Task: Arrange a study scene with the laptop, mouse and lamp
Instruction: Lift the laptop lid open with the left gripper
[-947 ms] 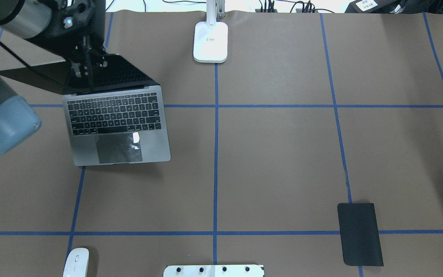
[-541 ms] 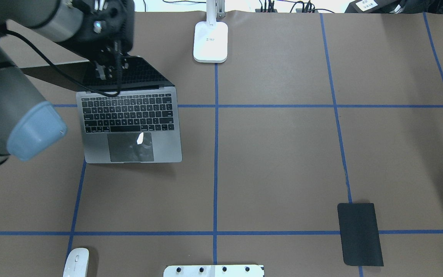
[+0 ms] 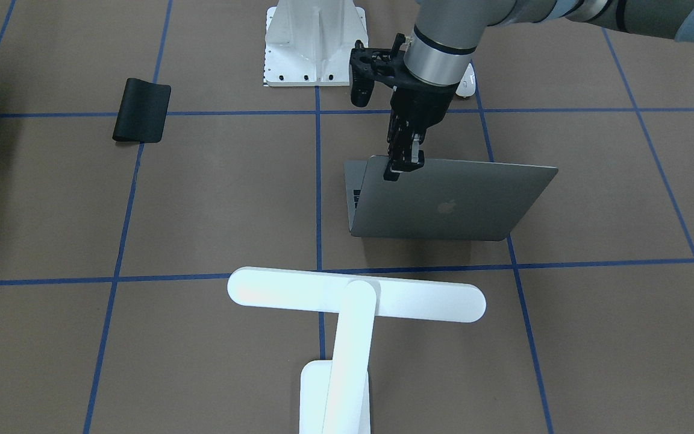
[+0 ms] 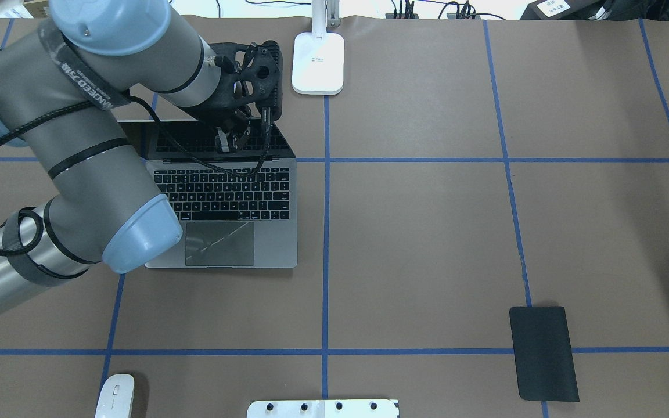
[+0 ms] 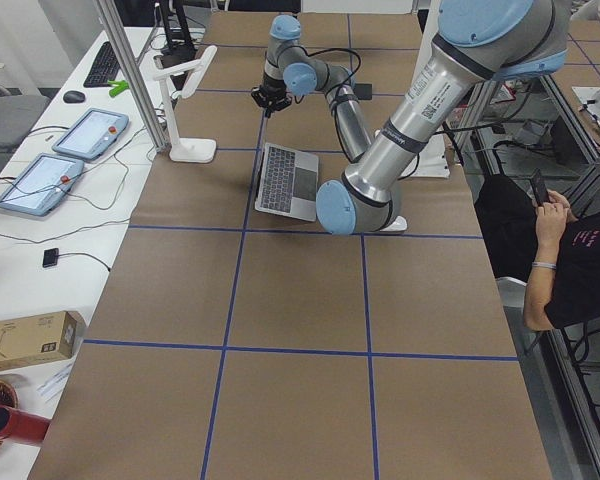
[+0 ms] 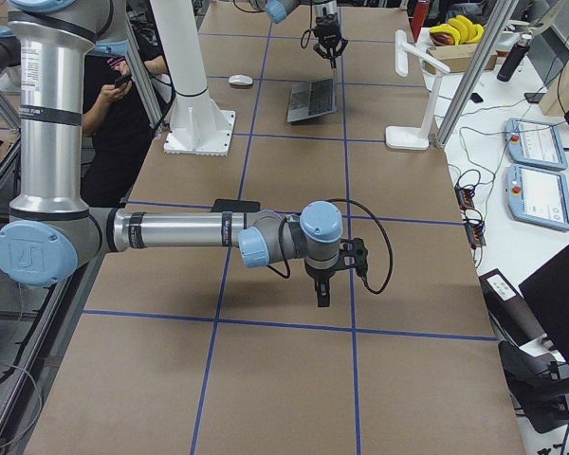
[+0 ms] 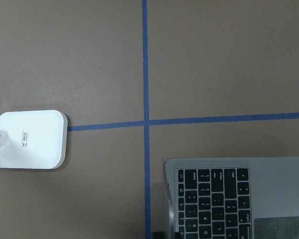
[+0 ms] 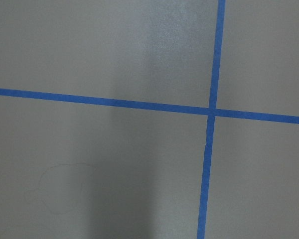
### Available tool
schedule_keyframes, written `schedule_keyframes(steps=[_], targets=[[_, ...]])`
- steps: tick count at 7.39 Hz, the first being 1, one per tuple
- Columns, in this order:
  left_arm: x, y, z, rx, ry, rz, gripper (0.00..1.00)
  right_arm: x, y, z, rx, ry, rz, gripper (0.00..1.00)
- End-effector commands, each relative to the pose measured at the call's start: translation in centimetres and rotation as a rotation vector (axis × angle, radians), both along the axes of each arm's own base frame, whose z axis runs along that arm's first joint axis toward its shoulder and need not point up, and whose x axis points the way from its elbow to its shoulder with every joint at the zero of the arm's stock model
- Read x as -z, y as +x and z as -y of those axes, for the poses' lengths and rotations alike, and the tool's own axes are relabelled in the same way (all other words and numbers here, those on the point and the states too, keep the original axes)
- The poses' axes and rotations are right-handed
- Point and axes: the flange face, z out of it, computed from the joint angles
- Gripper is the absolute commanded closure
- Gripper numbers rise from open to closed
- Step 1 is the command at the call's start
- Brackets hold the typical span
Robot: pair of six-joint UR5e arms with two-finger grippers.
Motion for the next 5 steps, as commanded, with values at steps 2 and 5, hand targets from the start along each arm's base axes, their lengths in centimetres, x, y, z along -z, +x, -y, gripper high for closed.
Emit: schedule_keyframes(steps=[2, 5], targets=[[-1.0, 2.3, 2.5, 0.038, 0.024, 0.001, 1.00, -0.2, 0.0, 0.5, 0.000, 0.002, -0.009, 0.00], [-1.6, 2.9, 2.7, 0.034, 0.015, 0.013, 1.00, -0.1, -0.1, 0.7, 0.005, 0.009, -0.011, 0.00]])
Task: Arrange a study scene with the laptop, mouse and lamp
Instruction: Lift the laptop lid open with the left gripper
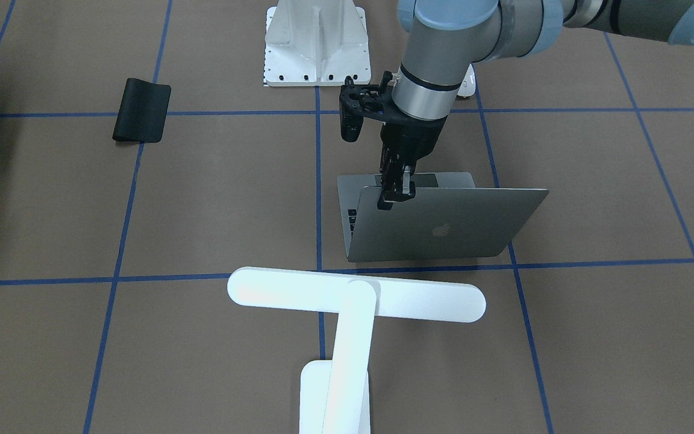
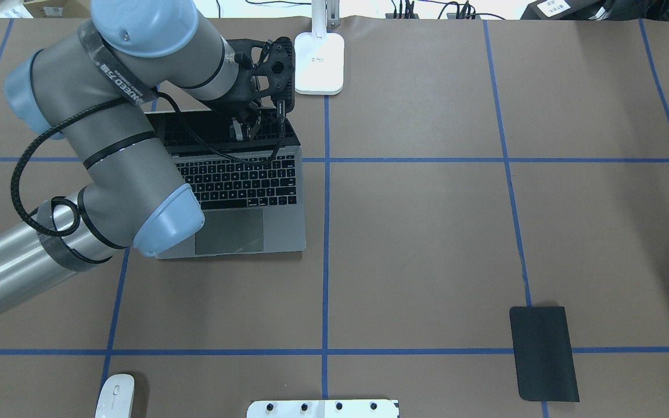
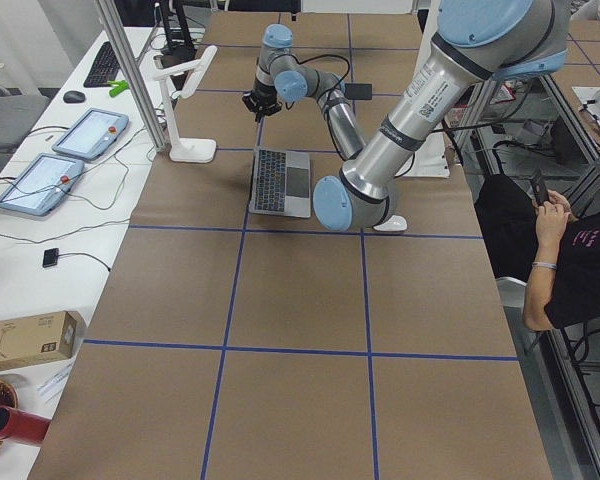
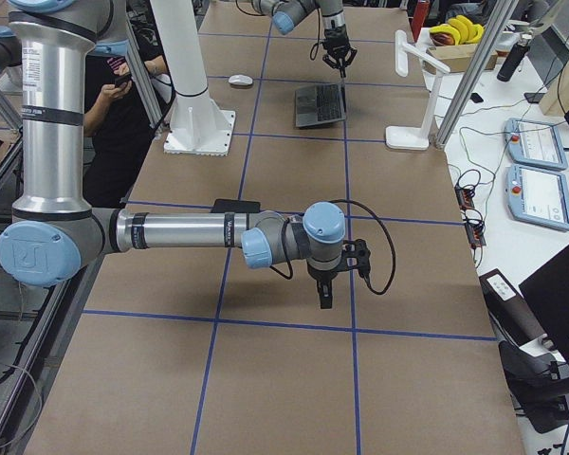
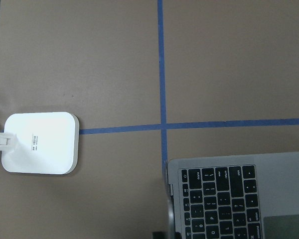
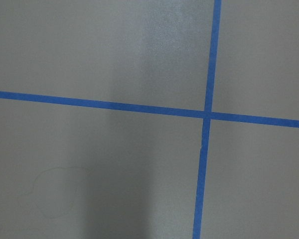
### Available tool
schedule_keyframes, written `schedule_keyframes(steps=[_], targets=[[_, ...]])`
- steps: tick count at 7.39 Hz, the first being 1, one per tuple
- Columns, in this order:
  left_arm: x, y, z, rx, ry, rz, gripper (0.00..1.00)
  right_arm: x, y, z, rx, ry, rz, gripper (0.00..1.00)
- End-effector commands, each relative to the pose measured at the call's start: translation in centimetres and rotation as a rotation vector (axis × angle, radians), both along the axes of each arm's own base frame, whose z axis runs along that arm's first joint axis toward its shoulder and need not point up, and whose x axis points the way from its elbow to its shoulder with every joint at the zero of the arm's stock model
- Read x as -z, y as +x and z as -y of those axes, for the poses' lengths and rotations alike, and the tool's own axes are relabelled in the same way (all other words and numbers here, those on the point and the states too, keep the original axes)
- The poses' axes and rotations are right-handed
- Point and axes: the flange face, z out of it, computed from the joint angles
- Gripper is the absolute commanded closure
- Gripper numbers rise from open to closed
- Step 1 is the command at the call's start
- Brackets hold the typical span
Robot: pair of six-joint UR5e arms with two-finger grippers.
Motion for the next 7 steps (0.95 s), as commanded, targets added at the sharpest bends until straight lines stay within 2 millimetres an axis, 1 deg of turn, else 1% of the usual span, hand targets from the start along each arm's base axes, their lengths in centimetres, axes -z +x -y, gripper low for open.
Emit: schedule_keyframes(steps=[1, 3, 4, 6, 7], targets=[[0.0, 0.4, 0.1, -0.002, -0.002, 0.002, 1.00, 0.2, 0.0, 0.2, 0.001, 0.006, 0.001, 0.00], [-0.2, 0.9, -0.1, -0.012, -0.003, 0.004, 1.00, 0.1, -0.1, 0.2, 0.002, 0.003, -0.001, 0.00], [0.3, 1.7, -0.5, -0.022, 0.004, 0.002, 1.00, 0.0, 0.0, 0.2, 0.000, 0.001, 0.000, 0.00], [0.2, 3.0, -1.2, -0.027, 0.030, -0.011, 1.00, -0.2, -0.1, 0.2, 0.002, -0.003, -0.002, 0.00], [0.2, 3.0, -1.2, -0.027, 0.030, -0.011, 1.00, -0.1, -0.1, 0.3, 0.001, -0.002, -0.002, 0.00]])
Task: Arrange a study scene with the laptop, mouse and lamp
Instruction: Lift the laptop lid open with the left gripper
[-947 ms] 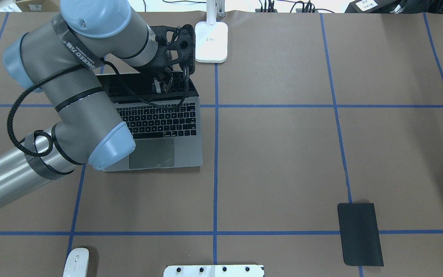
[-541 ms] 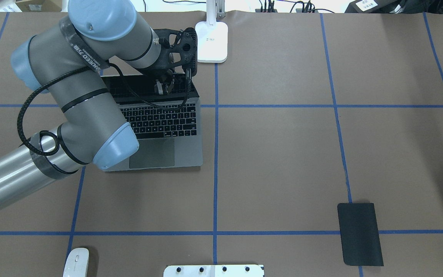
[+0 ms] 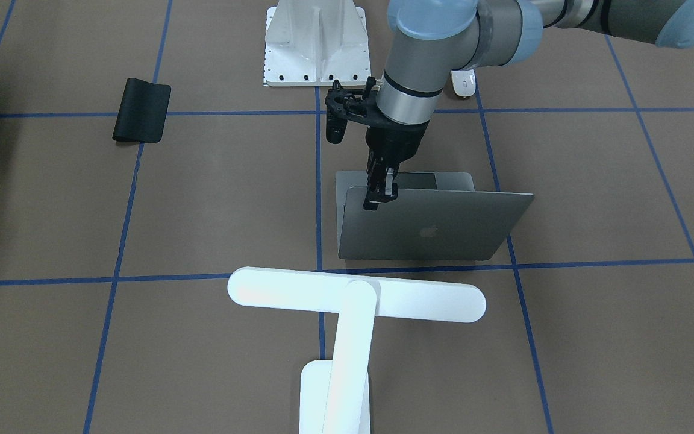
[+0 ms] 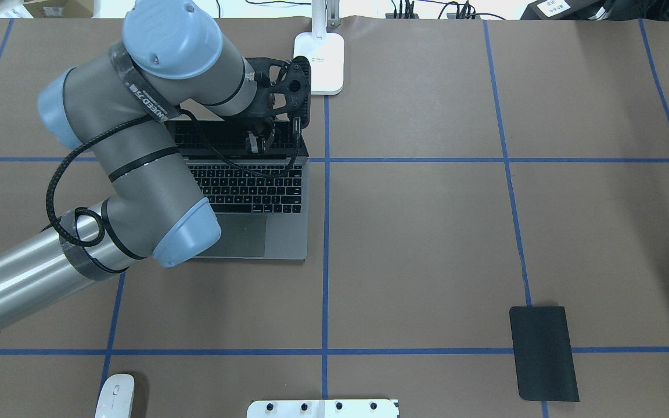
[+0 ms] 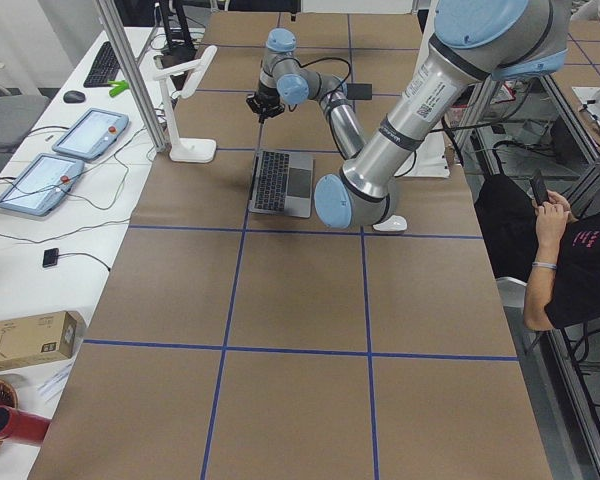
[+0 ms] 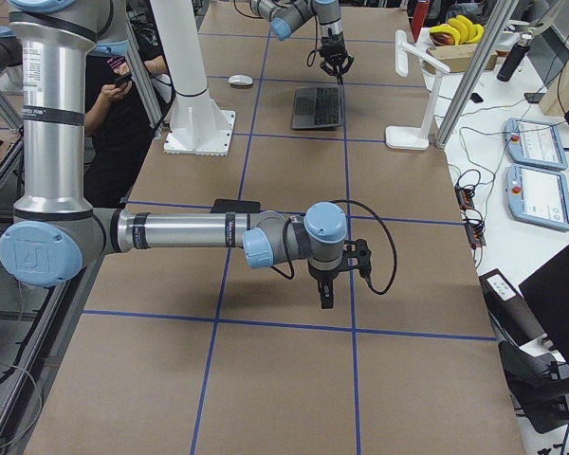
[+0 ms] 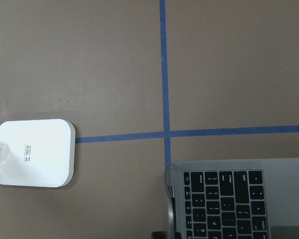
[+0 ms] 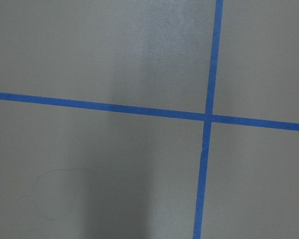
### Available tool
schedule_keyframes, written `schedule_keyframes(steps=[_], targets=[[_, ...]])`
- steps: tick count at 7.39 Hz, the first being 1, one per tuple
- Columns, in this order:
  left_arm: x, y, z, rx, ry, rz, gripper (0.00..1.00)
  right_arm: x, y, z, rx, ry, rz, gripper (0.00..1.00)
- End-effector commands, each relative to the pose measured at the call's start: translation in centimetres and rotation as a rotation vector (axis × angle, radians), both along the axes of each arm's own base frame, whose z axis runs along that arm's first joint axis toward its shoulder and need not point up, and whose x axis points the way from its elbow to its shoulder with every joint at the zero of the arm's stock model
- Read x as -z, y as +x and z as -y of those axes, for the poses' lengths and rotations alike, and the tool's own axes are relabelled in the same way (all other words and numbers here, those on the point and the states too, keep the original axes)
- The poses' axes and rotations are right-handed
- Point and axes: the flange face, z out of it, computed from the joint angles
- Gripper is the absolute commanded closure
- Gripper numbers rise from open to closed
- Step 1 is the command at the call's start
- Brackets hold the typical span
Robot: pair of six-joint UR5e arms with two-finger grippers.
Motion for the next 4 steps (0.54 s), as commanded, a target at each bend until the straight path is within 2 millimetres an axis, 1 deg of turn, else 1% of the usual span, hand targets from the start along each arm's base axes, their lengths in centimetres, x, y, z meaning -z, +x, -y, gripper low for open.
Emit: schedule_keyframes(steps=[1, 2, 4], targets=[[0.07, 0.30, -0.20, -0.002, 0.004, -0.005, 0.95, -0.02, -0.03, 0.06, 0.000, -0.001, 0.001, 0.00], [-0.01, 0.35, -0.17, -0.002, 0.002, -0.003, 0.82, 0.14, -0.03, 0.07, -0.001, 0.001, 0.002, 0.00], [-0.05, 0.23, -0.13, 0.001, 0.000, -0.003, 0.65, 0.13, -0.02, 0.08, -0.002, 0.000, 0.000, 0.00]])
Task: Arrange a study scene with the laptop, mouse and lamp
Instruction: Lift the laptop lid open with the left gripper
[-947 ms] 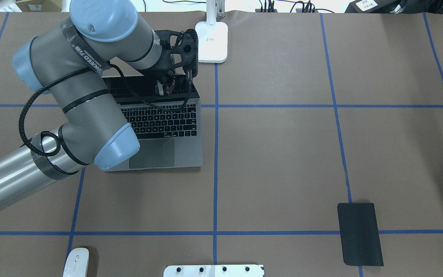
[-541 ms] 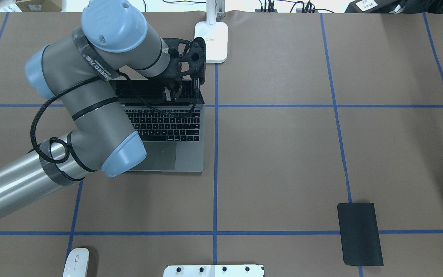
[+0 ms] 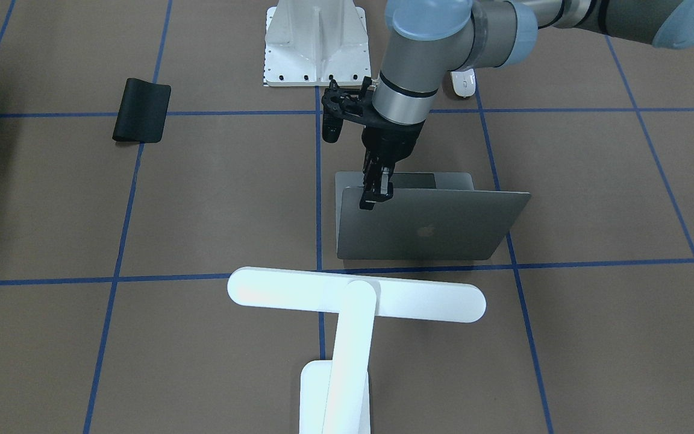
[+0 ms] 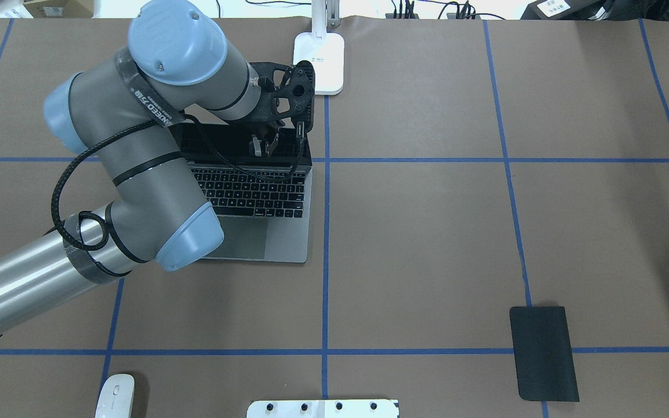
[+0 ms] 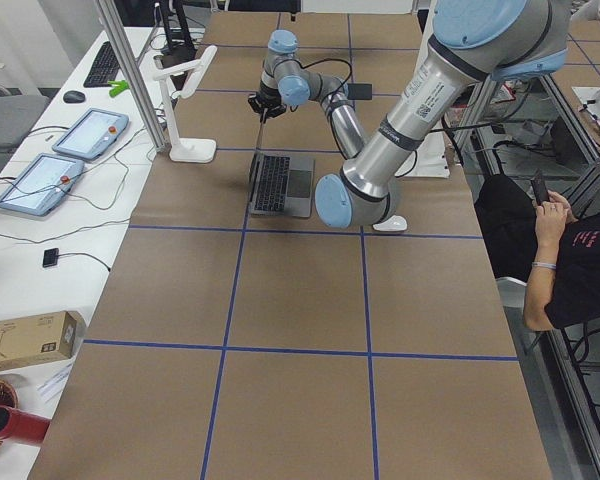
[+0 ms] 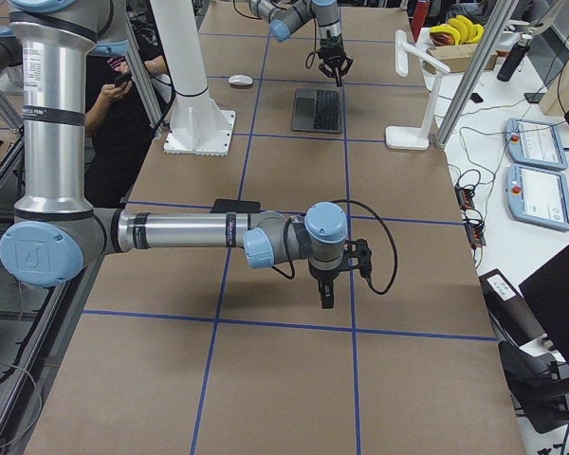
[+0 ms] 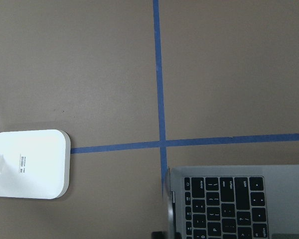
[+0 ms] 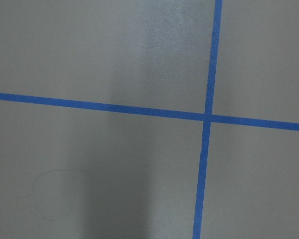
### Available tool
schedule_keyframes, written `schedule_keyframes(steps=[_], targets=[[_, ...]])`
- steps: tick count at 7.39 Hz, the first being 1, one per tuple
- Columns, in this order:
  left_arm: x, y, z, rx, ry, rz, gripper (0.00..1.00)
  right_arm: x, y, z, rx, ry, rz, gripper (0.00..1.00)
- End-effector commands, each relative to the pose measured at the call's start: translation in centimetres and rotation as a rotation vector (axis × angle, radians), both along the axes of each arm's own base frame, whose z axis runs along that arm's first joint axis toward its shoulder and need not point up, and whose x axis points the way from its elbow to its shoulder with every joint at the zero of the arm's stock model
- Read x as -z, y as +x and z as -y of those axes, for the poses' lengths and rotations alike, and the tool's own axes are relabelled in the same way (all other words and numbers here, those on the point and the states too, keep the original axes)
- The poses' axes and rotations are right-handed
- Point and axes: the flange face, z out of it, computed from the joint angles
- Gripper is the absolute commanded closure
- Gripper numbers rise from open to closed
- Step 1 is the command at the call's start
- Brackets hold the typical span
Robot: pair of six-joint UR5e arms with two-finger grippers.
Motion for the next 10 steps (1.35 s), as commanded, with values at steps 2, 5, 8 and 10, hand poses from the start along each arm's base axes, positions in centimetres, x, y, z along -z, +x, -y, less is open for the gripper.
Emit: schedule_keyframes(steps=[2, 5, 8, 10], targets=[[0.4, -0.5, -0.2, 0.004, 0.002, -0.009, 0.53, 0.2, -0.1, 0.2, -0.002, 0.002, 0.000, 0.00], [2.3, -2.6, -1.7, 0.059, -0.056, -0.090, 0.20, 0.4, -0.1, 0.2, -0.001, 0.005, 0.002, 0.00], [-1.4, -7.7, -5.0, 0.076, -0.066, -0.100, 0.02, 1.9, -0.7, 0.1, 0.010, 0.032, 0.003, 0.00], [-7.8, -10.6, -7.3, 0.107, -0.268, -0.094, 0.00, 1.8, -1.8, -0.8, 0.033, 0.018, 0.012, 0.00]])
